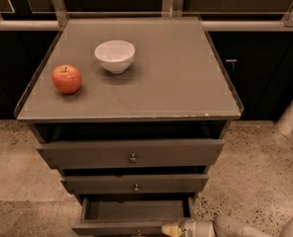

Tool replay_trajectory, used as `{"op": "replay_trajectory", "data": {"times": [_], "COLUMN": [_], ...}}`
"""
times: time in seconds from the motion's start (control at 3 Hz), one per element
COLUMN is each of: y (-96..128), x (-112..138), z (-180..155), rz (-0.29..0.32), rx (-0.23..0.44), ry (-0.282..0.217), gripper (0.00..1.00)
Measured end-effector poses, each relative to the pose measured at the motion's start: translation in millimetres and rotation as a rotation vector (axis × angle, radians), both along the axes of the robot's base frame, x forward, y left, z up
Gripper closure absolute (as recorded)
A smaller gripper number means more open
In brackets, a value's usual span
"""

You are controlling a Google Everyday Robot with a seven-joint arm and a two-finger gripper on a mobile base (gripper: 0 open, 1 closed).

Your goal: Close bottom drawer

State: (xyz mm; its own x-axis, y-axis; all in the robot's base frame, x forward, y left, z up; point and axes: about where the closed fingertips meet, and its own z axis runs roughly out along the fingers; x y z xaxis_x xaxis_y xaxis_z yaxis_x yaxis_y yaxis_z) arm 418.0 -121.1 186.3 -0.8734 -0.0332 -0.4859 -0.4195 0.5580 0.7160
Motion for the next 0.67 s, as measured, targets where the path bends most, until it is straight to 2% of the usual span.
{"op": "replay_trajectory", "data": {"times": [0.33, 0.67], "y": [14.7, 14.8], "x": [13.6, 13.3], "z": [1.8, 1.7], "rz": [-0.003, -0.003], "rx": [0.003, 0.003], "ry": [-0.021, -0.021], "gripper": [1.0, 1.0]}}
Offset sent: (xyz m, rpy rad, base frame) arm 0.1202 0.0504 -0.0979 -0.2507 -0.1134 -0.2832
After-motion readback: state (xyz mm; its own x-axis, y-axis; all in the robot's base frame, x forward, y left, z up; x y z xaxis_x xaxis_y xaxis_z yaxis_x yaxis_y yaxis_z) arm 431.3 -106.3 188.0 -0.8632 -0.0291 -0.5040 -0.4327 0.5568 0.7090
